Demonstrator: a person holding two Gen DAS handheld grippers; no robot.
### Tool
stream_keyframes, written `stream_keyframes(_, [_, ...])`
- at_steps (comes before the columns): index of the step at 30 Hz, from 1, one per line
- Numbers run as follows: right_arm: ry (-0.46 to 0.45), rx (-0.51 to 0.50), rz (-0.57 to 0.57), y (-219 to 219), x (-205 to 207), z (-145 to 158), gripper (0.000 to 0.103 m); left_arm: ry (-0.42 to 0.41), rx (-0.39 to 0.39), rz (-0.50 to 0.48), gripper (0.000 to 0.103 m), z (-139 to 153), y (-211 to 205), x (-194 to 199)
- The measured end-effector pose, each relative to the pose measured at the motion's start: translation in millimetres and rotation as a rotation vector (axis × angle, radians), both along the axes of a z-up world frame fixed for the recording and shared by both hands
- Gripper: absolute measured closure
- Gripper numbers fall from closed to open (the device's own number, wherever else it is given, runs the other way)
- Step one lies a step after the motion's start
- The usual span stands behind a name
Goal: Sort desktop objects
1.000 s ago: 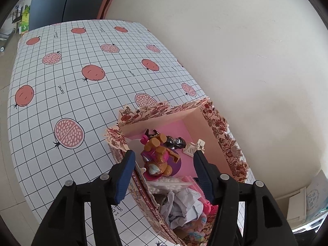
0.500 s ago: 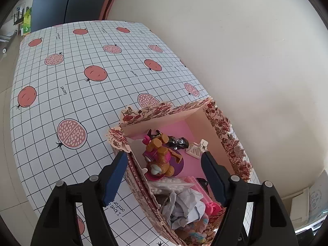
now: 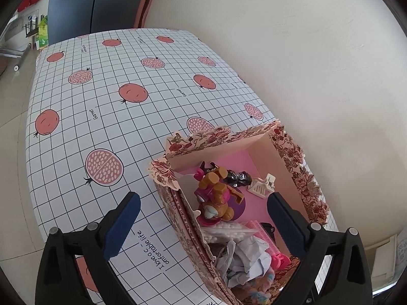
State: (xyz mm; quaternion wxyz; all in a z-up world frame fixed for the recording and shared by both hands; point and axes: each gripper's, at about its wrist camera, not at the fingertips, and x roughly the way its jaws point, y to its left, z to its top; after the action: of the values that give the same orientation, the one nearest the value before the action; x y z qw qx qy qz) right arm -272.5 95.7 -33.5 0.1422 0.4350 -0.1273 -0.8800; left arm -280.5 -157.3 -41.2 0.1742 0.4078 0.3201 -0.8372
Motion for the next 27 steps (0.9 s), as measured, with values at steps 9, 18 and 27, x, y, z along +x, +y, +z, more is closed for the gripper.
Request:
stream_keyframes(9, [-0.027, 0.019, -0.008, 2, -2, -3, 0.000, -0.054, -0.025, 0.007, 0.000, -8, 2, -3])
stream_keyframes(18, [0.012, 0.065, -0.035, 18, 4, 20, 0.000, -0.050, -0.044, -0.006, 0.000, 15, 11, 0])
stream_keyframes(27, [0.014, 0.139, -0.056, 42, 39, 37, 0.000, -0.014, -0.167, -0.145, 0.000, 54, 33, 25])
